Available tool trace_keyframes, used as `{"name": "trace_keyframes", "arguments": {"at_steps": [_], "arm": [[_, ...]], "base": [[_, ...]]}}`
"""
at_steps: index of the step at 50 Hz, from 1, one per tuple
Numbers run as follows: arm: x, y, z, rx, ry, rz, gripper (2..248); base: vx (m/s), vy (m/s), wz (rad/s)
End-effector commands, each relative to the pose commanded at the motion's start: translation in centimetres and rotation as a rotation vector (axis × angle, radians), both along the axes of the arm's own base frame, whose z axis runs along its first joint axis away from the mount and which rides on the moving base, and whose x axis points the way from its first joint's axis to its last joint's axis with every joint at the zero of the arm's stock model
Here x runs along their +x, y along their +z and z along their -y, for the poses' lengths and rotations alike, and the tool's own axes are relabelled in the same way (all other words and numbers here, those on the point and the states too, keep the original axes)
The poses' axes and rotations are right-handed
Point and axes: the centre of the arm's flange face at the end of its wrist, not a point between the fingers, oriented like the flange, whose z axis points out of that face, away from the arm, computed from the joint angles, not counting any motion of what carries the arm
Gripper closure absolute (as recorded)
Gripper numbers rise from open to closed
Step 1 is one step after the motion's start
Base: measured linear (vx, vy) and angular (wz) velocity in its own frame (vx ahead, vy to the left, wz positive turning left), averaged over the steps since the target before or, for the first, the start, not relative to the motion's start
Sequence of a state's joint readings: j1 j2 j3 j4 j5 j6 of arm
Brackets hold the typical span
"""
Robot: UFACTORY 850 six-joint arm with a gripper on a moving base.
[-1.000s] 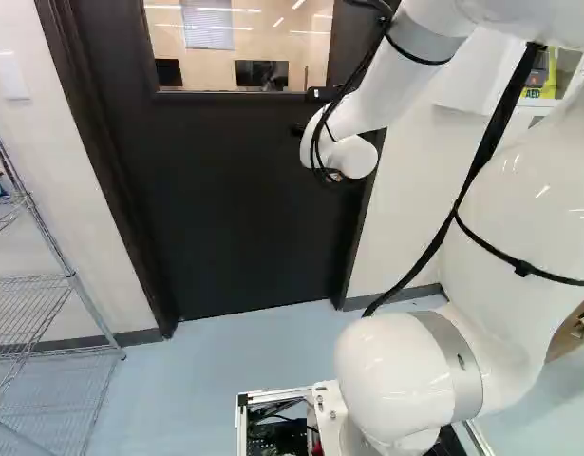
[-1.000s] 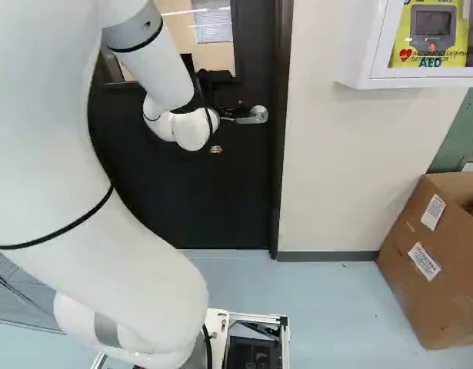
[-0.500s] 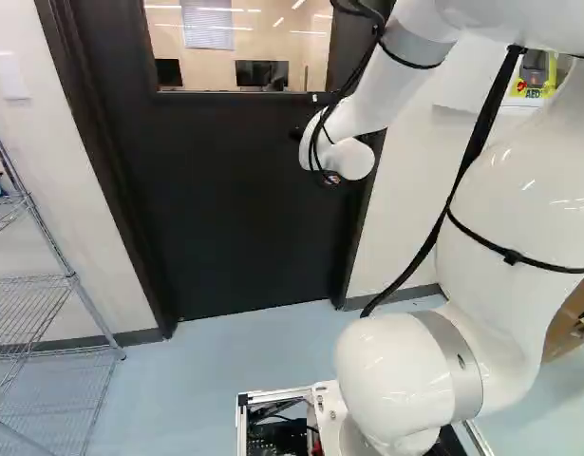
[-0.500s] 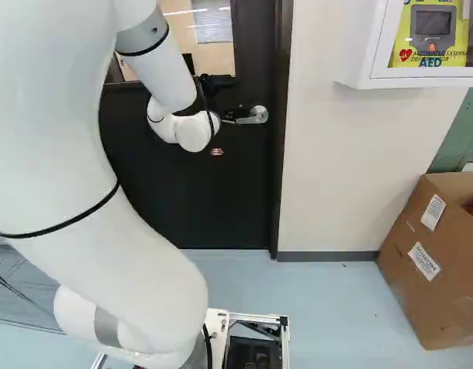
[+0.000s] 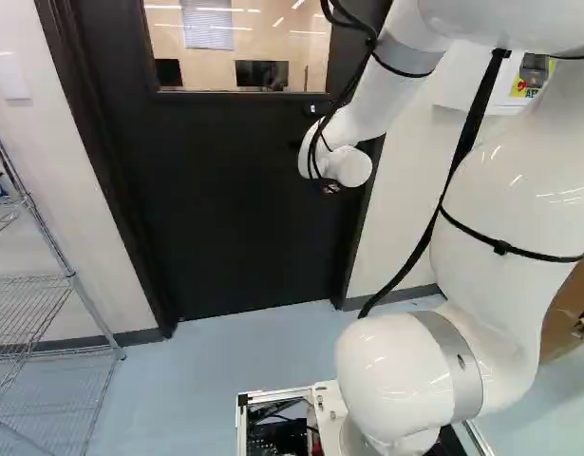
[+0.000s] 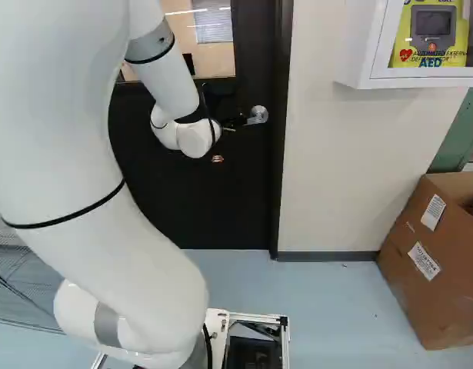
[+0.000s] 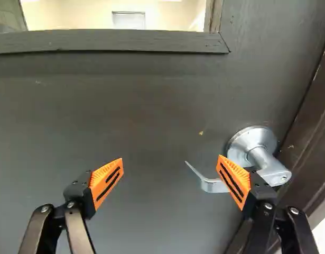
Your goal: Open the door and move inside
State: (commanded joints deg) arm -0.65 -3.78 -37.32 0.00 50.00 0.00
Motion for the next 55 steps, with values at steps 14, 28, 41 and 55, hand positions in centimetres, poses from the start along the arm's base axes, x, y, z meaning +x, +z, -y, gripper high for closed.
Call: {"name": "trace_keyframes", "arguments": {"at_steps": [14, 28, 41, 55], "arm": [[0.4, -1.5, 0.1, 0.000, -0.002, -0.031, 3], [1.5, -3.0, 0.4, 0.001, -0.009, -0.060, 3], [2.6, -4.5, 0.7, 0.002, -0.013, -0.086, 3], [4.0, -6.1, 0.9, 0.002, -0.017, -0.112, 3]], "base": [[0.000, 0.000, 0.000], [0.000, 0.000, 0.000], [0.000, 0.000, 0.000], [0.000, 0.000, 0.000]]}}
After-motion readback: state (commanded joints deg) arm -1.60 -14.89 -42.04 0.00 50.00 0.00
